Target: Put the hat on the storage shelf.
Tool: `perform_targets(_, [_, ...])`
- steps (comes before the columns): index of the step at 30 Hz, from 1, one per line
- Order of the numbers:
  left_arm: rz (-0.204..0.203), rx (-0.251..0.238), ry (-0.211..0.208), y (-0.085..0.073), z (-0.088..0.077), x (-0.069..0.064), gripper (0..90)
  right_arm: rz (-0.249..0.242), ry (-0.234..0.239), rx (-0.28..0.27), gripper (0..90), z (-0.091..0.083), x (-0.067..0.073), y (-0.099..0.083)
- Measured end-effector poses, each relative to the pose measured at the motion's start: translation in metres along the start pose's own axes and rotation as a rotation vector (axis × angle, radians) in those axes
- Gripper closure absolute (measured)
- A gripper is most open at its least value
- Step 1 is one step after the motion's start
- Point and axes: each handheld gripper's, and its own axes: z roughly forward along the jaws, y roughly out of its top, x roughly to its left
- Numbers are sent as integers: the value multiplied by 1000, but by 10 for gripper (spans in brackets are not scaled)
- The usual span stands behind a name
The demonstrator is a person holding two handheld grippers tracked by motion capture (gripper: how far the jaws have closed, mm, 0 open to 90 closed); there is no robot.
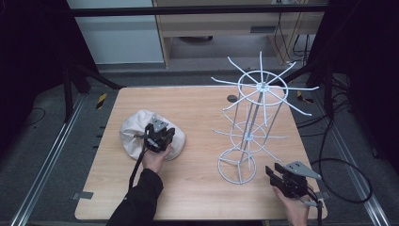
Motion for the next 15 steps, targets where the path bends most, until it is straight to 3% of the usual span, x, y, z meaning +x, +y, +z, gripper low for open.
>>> perform_targets(3, [-5,40,-4,-5,10,-3,894,-3,-10,-2,584,0,-3,-1])
perform_targets(15, [-8,80,-16,-12,18,-7,893,-13,-2,7,568,2,-2,-1])
